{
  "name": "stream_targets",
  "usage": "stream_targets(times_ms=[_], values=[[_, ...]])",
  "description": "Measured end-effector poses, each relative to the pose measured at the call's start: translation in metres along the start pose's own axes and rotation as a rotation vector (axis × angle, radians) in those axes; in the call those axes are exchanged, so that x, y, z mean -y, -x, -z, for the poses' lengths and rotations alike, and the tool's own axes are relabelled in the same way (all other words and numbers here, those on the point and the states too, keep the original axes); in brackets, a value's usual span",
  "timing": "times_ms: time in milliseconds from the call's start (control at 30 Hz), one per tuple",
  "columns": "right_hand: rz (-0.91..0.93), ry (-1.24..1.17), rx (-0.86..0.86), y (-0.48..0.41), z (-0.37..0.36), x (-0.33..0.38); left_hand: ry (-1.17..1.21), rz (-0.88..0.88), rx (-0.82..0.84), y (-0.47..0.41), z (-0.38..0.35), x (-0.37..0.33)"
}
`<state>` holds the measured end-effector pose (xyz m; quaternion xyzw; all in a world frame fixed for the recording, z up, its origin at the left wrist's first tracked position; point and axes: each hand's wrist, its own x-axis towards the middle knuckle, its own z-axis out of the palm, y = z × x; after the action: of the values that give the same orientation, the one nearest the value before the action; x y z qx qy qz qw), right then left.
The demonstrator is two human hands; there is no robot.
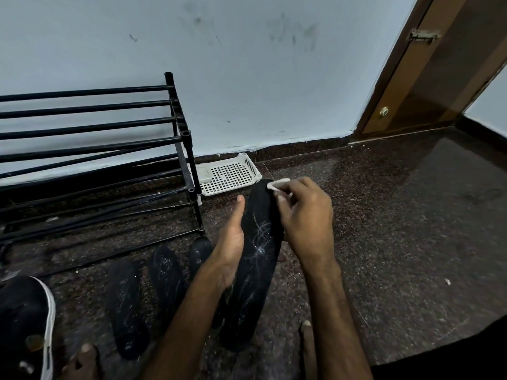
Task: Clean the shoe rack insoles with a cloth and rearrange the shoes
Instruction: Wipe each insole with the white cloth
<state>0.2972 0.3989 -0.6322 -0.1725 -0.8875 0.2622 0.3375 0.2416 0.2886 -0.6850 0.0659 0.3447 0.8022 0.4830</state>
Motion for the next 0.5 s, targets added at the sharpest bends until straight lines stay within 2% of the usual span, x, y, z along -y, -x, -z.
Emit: stream_targets(times_ms=[33, 100, 167, 233, 367, 433, 500], values=[[0.034, -0.025, 0.006, -0.002, -0.001, 0.008, 0.028, -0.004, -0.007, -0.001, -0.002, 0.002], [0.114, -0.076, 0.136, -0.002, -0.001, 0.017, 0.115, -0.024, -0.030, -0.001, -0.002, 0.002], [0.096, -0.082, 0.260, 0.003, 0.004, 0.012, 0.101, -0.012, -0.023, -0.002, 0.002, 0.000], [0.026, -0.043, 0.246, 0.006, 0.009, -0.002, 0.041, 0.016, -0.016, 0.000, 0.005, -0.003], [-0.024, 0.014, 0.050, -0.002, 0.004, -0.001, 0.021, 0.036, -0.016, 0.000, 0.000, 0.000], [0.051, -0.017, 0.074, -0.006, -0.001, 0.011, 0.060, 0.015, -0.058, -0.001, -0.003, 0.002], [0.123, -0.026, 0.177, -0.001, -0.003, 0.015, 0.116, 0.006, -0.052, -0.003, 0.000, 0.002]])
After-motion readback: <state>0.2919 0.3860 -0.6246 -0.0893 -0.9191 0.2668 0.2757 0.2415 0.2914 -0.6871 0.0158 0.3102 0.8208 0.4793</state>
